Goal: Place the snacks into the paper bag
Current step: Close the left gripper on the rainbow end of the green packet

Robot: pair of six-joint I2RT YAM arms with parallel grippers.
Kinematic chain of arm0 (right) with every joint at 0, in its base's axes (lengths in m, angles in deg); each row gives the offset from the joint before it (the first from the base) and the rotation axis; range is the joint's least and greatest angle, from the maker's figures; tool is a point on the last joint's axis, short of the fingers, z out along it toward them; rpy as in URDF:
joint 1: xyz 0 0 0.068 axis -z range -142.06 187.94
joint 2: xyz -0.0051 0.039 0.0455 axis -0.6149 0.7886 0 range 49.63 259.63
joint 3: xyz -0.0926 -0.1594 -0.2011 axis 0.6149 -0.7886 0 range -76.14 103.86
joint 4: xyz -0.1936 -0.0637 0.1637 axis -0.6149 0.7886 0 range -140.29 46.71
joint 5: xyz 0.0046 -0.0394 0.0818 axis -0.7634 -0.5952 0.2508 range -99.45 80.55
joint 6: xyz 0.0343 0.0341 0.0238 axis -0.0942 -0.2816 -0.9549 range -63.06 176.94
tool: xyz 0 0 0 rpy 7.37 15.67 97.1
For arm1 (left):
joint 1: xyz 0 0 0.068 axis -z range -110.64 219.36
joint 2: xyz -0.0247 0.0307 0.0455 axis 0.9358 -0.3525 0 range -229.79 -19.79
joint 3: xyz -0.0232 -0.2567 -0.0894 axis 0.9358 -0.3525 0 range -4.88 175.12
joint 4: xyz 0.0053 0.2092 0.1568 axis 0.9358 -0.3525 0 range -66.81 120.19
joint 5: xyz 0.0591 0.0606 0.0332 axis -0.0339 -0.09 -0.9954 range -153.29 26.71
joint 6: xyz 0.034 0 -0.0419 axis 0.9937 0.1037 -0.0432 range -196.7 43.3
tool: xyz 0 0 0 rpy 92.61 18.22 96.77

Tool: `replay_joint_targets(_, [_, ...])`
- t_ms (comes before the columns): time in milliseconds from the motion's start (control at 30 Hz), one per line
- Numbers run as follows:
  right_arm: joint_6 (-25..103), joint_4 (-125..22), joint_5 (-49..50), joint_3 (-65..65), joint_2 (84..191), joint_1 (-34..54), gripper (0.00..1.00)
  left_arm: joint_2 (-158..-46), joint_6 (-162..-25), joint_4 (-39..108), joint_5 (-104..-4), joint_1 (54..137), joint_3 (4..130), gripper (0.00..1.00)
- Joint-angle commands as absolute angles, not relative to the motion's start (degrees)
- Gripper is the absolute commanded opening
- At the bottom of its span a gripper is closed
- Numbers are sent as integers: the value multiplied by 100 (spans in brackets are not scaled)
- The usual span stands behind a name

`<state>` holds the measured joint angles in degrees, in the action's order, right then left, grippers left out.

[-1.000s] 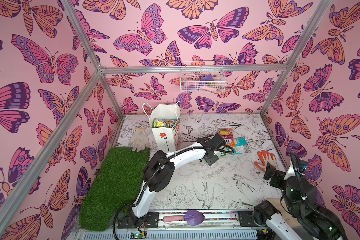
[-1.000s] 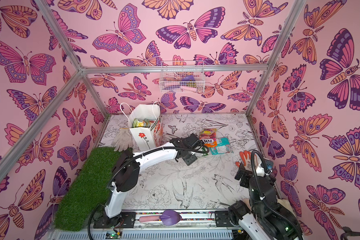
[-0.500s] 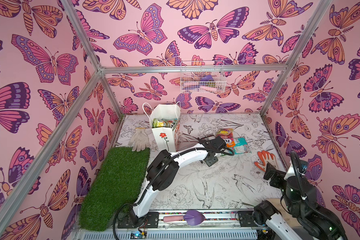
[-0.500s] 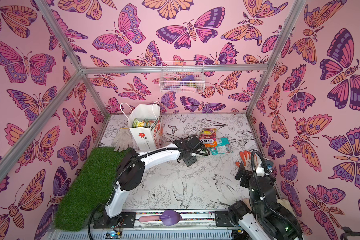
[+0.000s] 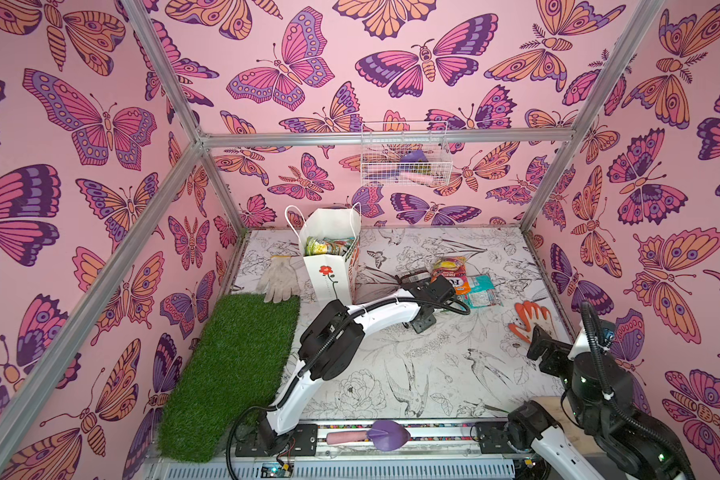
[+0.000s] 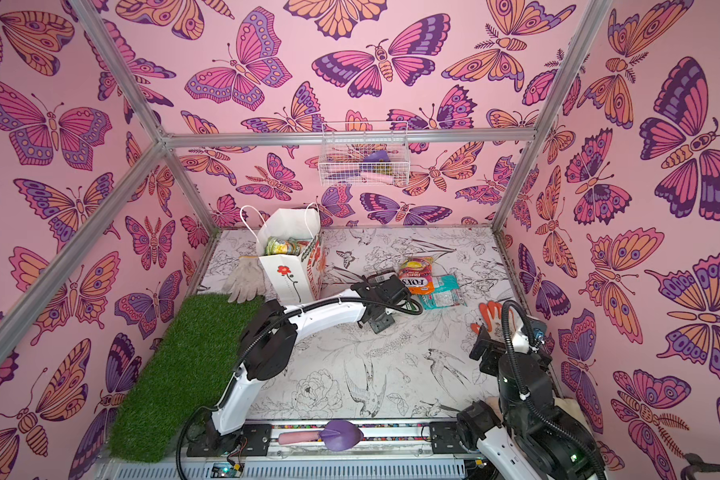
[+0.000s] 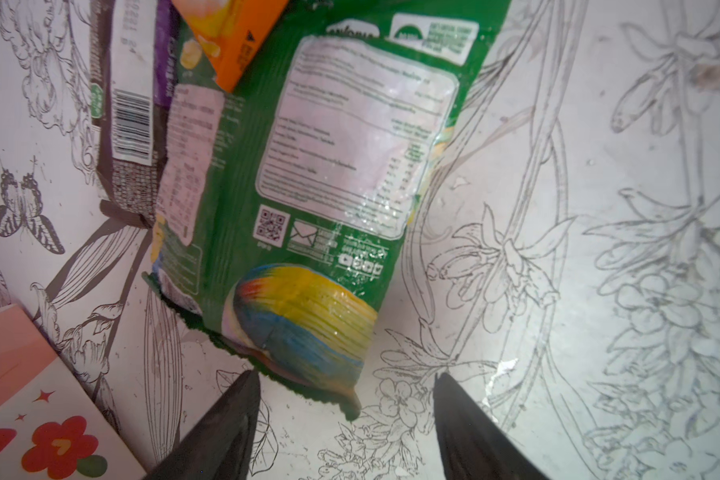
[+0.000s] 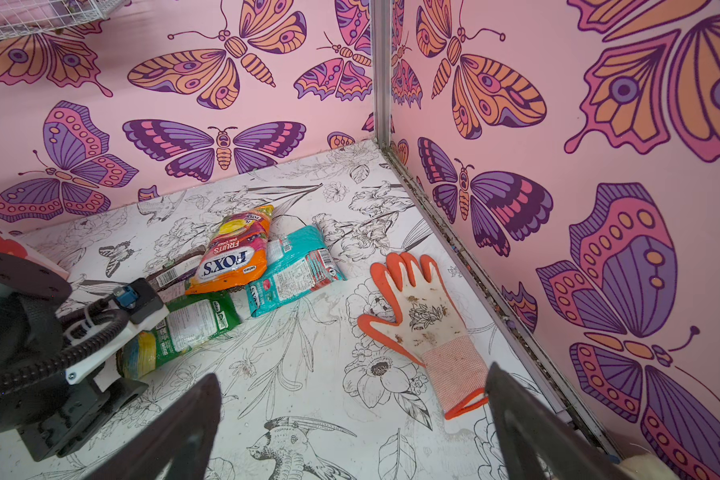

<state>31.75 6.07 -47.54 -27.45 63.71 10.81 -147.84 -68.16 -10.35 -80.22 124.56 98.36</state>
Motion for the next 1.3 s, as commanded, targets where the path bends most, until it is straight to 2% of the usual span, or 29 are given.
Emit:
replay_joint_targets(0, [3224, 563, -4806, -2771, 6360, 1105, 99, -14930, -6738, -1138, -8244, 12490, 10003, 68])
replay_joint_targets(800, [3216, 565, -4813, -2771, 6343, 1104, 99, -15394, -6533, -1218, -8858, 12509, 10157, 66])
replay_joint_targets(1100, [3215, 575, -4823, -2769, 6316, 1105, 99, -15534, -6477, -1222, -9051, 12517, 10185, 57])
replay_joint_targets(1200, [3217, 572, -4821, -2774, 6303, 1105, 99, -15567, -6466, -1233, -9066, 12515, 10192, 49])
replay_joint_targets(1267, [3215, 578, -4826, -2780, 6298, 1105, 99, -15580, -6462, -1228, -9071, 12515, 10198, 40])
